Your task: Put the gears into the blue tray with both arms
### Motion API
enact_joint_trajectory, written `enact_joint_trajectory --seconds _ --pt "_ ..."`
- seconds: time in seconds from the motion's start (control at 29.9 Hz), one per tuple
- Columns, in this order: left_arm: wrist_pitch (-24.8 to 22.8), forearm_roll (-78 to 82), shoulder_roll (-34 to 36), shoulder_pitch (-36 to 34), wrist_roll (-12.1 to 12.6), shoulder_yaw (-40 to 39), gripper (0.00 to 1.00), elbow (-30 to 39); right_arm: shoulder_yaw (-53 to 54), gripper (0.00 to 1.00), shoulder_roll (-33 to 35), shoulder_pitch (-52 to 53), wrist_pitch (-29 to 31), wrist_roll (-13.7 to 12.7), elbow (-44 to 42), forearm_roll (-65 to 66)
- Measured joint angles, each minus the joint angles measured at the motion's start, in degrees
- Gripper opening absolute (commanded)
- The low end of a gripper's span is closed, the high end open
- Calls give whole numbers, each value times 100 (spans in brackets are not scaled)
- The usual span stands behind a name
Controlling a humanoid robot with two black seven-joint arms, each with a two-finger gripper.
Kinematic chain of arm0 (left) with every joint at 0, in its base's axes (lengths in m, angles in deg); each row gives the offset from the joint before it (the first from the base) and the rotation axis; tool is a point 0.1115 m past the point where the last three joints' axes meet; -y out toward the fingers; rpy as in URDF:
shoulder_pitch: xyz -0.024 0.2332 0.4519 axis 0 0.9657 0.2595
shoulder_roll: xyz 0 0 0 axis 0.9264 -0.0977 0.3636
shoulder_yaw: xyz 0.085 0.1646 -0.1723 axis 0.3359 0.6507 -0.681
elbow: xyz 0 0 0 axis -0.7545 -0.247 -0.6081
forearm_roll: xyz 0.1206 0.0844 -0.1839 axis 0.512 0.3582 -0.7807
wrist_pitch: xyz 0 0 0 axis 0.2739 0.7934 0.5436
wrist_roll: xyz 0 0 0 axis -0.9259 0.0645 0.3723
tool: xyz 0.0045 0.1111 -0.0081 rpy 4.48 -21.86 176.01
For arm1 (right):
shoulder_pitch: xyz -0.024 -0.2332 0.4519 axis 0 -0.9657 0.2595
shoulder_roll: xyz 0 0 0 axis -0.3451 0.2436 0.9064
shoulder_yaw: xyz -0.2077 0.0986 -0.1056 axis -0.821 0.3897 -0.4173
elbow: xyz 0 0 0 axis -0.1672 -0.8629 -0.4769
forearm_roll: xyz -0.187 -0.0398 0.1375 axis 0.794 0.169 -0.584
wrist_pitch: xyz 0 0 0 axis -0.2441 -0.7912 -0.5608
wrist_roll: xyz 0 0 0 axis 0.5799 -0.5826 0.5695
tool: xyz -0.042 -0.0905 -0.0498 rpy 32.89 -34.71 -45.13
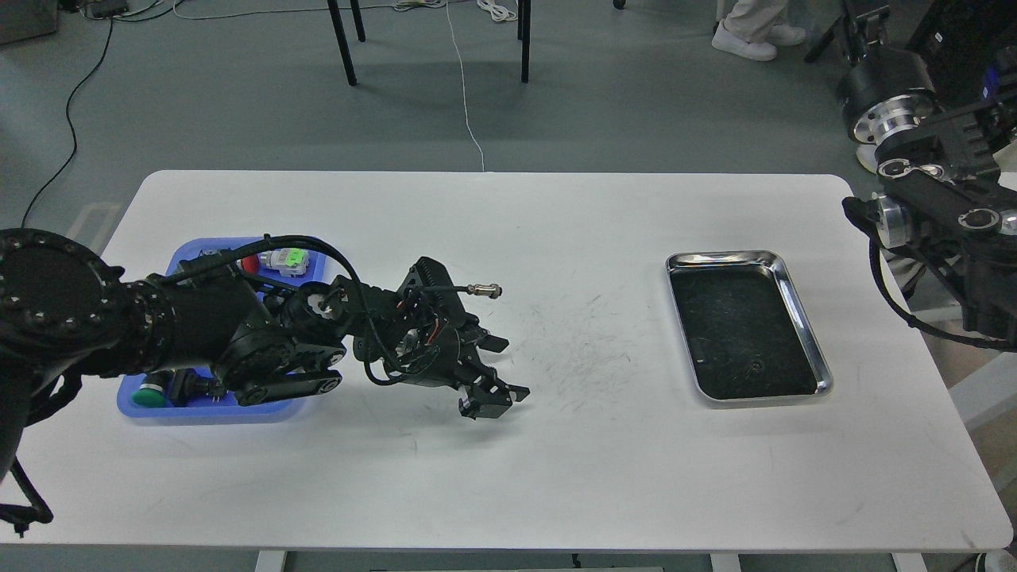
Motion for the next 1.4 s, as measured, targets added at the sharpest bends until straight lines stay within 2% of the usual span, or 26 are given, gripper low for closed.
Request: enact_joint_trajectory --seconds 0.23,0.6,0.84,0.97,1.1,1.4 --pt "10 1 -50 46 -95 11 75 -104 -37 88 -7 -115 108 -8 -31 -728" --pt "43 2 -64 67 -227 56 68 -342 132 88 1 -408 149 -3 -14 -1004" --pt "44 9 -92 114 -244 66 62 -394 177 88 1 -444 176 0 -10 -1103" --pt "44 10 -98 180 -244 71 51 -409 174 88 1 -445 176 0 -12 -1104" --pt "44 10 -106 202 -244 79 51 -488 171 88 1 -445 170 0 -18 -1104" --pt "44 10 -100 293 -244 85 42 -552 148 88 1 -453 165 9 -2 -1103"
